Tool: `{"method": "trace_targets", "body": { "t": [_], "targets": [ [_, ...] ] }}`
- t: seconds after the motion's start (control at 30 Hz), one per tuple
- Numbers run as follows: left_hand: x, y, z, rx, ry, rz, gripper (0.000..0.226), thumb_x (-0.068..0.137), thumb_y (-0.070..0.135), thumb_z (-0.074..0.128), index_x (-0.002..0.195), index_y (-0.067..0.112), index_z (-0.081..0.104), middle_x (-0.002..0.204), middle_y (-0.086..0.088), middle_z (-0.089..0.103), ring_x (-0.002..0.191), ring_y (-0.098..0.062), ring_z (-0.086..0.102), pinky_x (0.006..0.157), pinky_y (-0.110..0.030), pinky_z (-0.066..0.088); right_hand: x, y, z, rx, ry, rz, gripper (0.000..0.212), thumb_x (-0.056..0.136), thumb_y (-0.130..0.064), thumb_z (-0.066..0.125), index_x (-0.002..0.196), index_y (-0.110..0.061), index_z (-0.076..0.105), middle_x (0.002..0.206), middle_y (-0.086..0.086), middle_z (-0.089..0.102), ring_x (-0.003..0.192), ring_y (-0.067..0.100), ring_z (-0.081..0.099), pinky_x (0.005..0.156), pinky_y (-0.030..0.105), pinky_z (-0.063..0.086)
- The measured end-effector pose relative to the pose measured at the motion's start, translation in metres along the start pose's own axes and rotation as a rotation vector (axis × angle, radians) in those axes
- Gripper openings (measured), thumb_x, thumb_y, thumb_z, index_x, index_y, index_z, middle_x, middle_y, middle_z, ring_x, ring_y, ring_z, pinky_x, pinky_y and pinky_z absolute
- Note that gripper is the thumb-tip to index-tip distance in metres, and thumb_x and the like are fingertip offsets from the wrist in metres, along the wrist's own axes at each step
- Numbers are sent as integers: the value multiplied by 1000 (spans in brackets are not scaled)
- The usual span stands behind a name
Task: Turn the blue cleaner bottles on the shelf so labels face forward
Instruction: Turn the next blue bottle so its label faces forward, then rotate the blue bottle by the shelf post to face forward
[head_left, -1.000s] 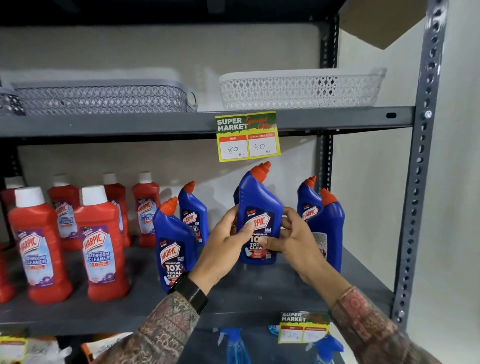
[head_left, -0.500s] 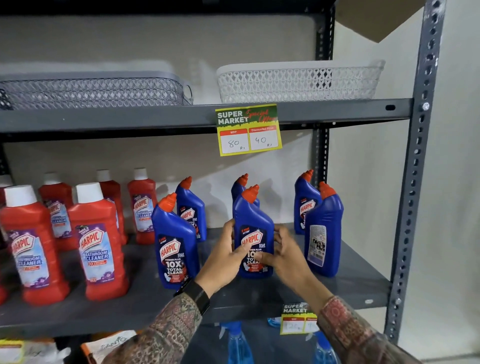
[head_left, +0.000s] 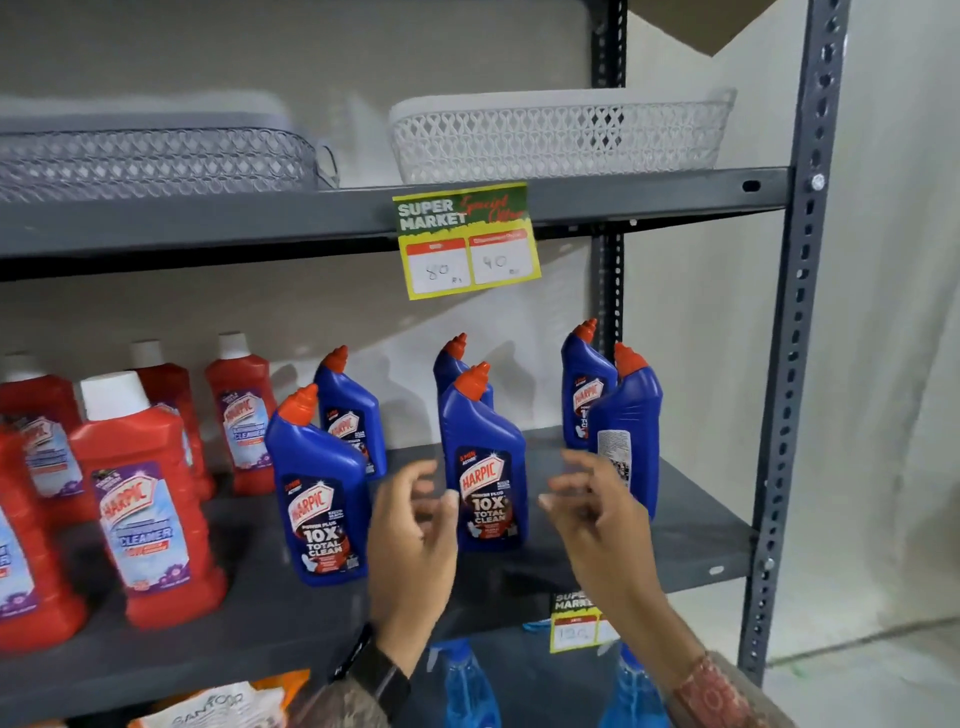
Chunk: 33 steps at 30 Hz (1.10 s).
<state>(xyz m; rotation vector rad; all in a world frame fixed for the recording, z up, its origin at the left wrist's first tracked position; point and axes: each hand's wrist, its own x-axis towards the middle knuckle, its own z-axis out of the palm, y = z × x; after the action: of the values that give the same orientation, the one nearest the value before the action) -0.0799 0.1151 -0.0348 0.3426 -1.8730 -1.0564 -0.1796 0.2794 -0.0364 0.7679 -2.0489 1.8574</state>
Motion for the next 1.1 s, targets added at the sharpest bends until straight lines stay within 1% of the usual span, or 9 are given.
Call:
{"method": "trace_targets", "body": {
  "t": [0.07, 0.2, 0.33, 0.43, 0.53, 0.67, 0.8, 0.97, 1.1],
  "targets": [
    [-19, 18, 11, -34, 24, 94, 22, 96, 14, 70, 115, 24, 68, 99, 7, 67, 88, -11, 68, 73, -26, 59, -4, 4, -21, -3, 140, -83, 35, 88, -6, 77, 113, -26, 63, 91, -8, 73, 83, 11, 72, 71, 20, 60],
    [-29, 46, 53, -15, -229, 144, 21, 95, 14, 71, 112, 25, 76, 94, 11, 77, 89, -10, 74, 77, -22, 60, 15, 14, -65, -120, 322, -115, 38, 86, -6, 80, 113, -22, 59, 99, -6, 65, 84, 13, 67, 65, 17, 56],
    [-6, 65, 107, 52, -416, 25, 43, 103, 27, 60, 145, 30, 56, 133, 11, 67, 112, 0, 67, 88, -15, 55, 48, 32, -91, -308, 112, 94, 72, 74, -32, 91, 133, -27, 51, 127, -1, 60, 109, 21, 63, 90, 47, 59],
    [16, 77, 138, 37, -472, -178, 51, 108, 24, 50, 158, 29, 37, 149, 1, 54, 128, -10, 57, 93, -18, 42, 59, 38, -94, -306, -60, 131, 66, 76, -36, 89, 131, -29, 53, 125, -4, 69, 105, 17, 66, 88, 35, 57],
    [21, 80, 155, -34, -521, -302, 42, 110, 27, 47, 152, 30, 42, 135, 6, 61, 104, 2, 59, 81, -17, 43, 62, 45, -94, -244, -132, 109, 56, 82, -36, 84, 130, -28, 56, 121, -8, 72, 102, 13, 68, 85, 29, 56],
    [13, 70, 162, -105, -434, -305, 35, 107, 29, 53, 142, 32, 50, 122, 11, 69, 92, 10, 68, 75, -12, 47, 64, 48, -96, -189, -139, 80, 56, 83, -32, 83, 133, -26, 59, 116, -11, 74, 100, 8, 68, 87, 29, 58],
    [10, 80, 160, -114, -389, -263, 37, 105, 35, 56, 141, 36, 49, 111, 18, 68, 86, 16, 68, 71, -12, 49, 69, 43, -100, -139, -136, 20, 54, 84, -28, 83, 132, -24, 60, 110, -16, 71, 88, -4, 65, 71, 7, 48],
    [17, 93, 157, -147, -224, -168, 43, 99, 32, 68, 139, 33, 52, 120, 14, 68, 92, 14, 70, 67, -8, 56, 79, 29, -104, -82, -100, -51, 49, 81, -27, 86, 126, -27, 65, 114, -11, 74, 95, 2, 69, 77, 12, 52],
    [14, 101, 157, -244, -281, -138, 55, 94, 43, 72, 142, 33, 47, 115, 20, 68, 95, 12, 72, 72, -12, 58, 81, 24, -109, -46, -135, -96, 48, 78, -24, 87, 113, -46, 62, 111, -12, 75, 97, 2, 70, 82, 23, 59]
  ]
}}
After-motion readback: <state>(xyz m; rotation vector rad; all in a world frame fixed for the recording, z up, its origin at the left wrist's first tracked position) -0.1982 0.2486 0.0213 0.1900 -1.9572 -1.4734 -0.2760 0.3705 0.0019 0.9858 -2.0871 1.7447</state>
